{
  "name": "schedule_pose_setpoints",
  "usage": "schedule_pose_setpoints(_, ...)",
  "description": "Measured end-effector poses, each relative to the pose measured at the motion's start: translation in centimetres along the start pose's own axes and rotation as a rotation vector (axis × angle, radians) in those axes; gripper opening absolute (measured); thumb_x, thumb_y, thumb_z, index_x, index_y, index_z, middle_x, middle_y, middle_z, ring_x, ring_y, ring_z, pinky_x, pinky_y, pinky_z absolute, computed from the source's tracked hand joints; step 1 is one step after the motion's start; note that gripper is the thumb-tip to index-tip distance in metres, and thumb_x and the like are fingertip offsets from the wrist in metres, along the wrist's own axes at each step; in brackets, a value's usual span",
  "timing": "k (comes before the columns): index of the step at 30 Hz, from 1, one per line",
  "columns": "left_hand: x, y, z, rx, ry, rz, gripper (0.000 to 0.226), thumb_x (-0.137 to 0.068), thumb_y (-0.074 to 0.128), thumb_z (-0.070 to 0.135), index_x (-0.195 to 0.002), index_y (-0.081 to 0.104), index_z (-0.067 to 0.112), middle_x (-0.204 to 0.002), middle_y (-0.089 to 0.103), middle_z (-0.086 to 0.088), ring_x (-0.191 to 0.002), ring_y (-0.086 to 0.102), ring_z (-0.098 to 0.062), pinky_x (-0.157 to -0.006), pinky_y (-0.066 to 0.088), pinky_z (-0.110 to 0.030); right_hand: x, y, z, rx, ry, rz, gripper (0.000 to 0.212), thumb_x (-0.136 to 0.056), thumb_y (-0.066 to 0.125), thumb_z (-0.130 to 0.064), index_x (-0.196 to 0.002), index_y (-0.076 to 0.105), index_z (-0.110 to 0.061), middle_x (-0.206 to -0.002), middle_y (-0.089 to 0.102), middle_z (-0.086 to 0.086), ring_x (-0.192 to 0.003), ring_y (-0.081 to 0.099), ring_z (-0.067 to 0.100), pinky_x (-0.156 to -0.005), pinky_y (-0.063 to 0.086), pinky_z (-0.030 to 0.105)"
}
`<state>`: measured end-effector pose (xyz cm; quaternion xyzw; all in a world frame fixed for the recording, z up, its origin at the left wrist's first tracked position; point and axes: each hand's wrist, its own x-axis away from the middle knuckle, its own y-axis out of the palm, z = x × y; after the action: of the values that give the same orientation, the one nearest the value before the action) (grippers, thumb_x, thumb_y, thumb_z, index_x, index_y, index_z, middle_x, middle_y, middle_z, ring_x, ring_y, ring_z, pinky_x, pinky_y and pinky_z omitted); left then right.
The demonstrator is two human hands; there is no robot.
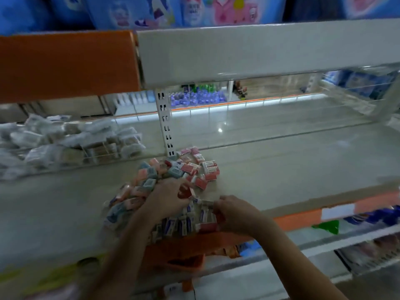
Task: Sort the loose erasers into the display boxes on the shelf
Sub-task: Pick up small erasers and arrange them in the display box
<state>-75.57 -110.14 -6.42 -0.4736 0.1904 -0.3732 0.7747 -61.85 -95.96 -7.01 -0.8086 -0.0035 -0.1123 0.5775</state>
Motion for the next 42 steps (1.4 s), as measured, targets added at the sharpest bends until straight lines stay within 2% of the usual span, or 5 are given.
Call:
schedule_pose_setpoints(13, 8.8, -0.5, -3.2, 1.136, -0.136, 0.286, 0.035, -0.063, 0.069, -0.008, -0.089, 0.049, 0.006, -0.093, 0.066, -0.01, -0.086, 0.065, -0.022, -0.065, 0.056, -0.029, -2.1, -1.5, -3.4, -0.481, -0.399, 0.191, 0.033, -0.081, 0.066, -0.012, -0.104, 0.044, -0.023, -0.108, 0.044, -0.007, -0.094, 0.05, 0.009, -0.081, 0.05, 0.023)
schedule_pose_setpoints(20, 15.6, -2.8, -6.2, 1.154, -0.227, 0.515, 0.053, -0.051, 0.077, -0.013, -0.091, 0.05, 0.008, -0.086, 0.071, 0.005, -0.077, 0.067, -0.013, -0.063, 0.053, -0.021, -4.3, -0.5, -10.6, -0.718, -0.552, 0.07, 0.025, -0.082, 0.069, -0.016, -0.098, 0.053, -0.026, -0.094, 0.058, -0.01, -0.087, 0.058, 0.001, -0.077, 0.05, 0.016)
schedule_pose_setpoints(26, 22.6, -4.9, -8.1, 1.182, -0.356, 0.78, 0.036, -0.078, 0.062, -0.013, -0.104, 0.058, 0.013, -0.086, 0.071, -0.001, -0.079, 0.066, -0.015, -0.06, 0.052, -0.02, -5.3, 1.7, -19.1, -1.076, -0.516, -0.08, 0.019, -0.094, 0.051, -0.007, -0.082, 0.062, -0.017, -0.069, 0.062, 0.006, -0.065, 0.061, 0.025, -0.067, 0.05, 0.042)
schedule_pose_setpoints(35, 34.8, -8.0, -13.3, 1.591, -0.521, 1.014, 0.028, -0.077, 0.056, 0.014, -0.104, 0.061, 0.011, -0.088, 0.072, -0.007, -0.073, 0.071, -0.019, -0.047, 0.051, -0.019, -4.2, 6.3, -34.3, -1.035, -0.619, -0.263, 0.019, -0.095, 0.049, -0.008, -0.082, 0.063, -0.009, -0.066, 0.062, 0.003, -0.049, 0.056, 0.0, -0.052, 0.043, 0.009)
schedule_pose_setpoints(42, 45.5, -9.5, -18.3, 1.493, -0.604, 1.186, 0.018, -0.091, 0.049, 0.004, -0.101, 0.062, 0.008, -0.072, 0.07, -0.009, -0.061, 0.069, -0.016, -0.049, 0.052, -0.021, -2.3, 11.9, -46.4, -1.177, -0.675, -0.534, 0.017, -0.094, 0.049, -0.008, -0.094, 0.065, -0.014, -0.075, 0.069, 0.008, -0.06, 0.063, 0.017, -0.058, 0.052, 0.025)
